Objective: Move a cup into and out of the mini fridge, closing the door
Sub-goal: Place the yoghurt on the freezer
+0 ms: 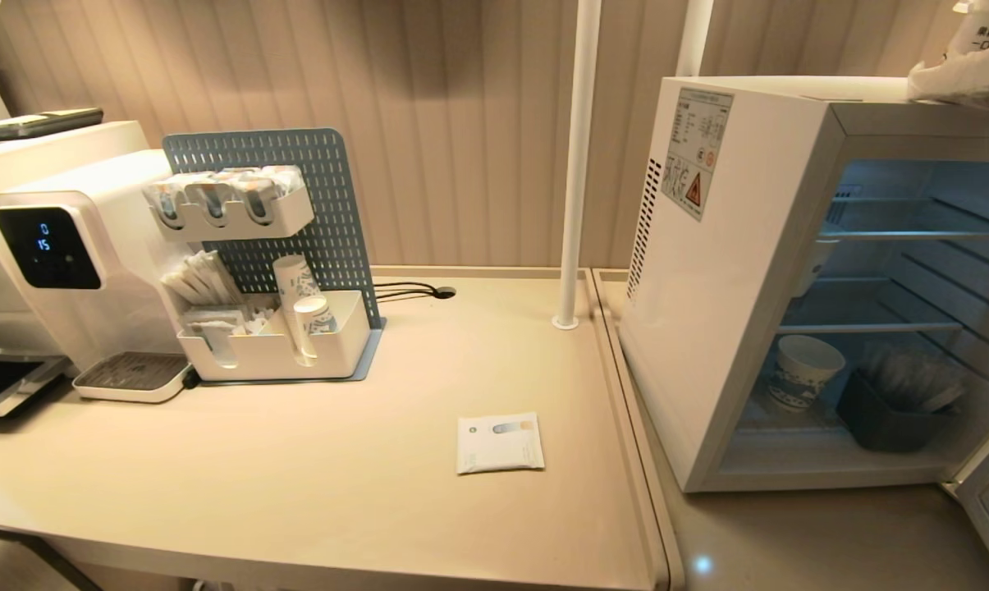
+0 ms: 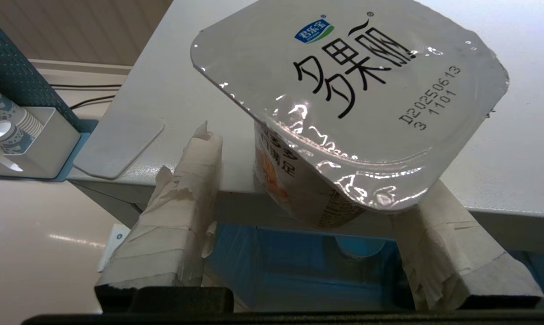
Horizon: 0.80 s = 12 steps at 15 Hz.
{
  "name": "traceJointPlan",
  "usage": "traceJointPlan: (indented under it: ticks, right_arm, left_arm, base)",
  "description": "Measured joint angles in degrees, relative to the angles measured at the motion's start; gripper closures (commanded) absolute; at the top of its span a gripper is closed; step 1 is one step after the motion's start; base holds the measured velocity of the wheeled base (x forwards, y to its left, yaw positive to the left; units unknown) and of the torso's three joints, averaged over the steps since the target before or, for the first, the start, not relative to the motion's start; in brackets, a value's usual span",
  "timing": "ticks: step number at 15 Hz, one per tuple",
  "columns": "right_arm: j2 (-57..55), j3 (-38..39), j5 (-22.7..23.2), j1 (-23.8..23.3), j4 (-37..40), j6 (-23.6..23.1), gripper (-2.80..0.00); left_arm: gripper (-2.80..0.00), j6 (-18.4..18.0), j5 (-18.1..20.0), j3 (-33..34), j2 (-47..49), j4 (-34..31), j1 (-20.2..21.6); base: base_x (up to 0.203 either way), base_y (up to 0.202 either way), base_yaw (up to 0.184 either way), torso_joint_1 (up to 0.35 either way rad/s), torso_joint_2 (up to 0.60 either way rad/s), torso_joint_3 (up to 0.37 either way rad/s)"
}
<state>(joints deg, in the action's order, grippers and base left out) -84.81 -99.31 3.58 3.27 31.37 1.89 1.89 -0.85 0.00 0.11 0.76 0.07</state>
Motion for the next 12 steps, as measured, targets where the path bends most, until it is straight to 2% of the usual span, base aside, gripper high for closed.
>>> traceJointPlan:
  ticks: [12]
  right_arm:
    - [7.40,5.11,0.02,-0.18,1.14,-0.21,-2.80]
  left_arm:
    - [0.00,0.01,0.00,0.00,0.00,0.01,0.06]
  base:
    - [0.000,0.000,0.000,0.000,0.00,0.000]
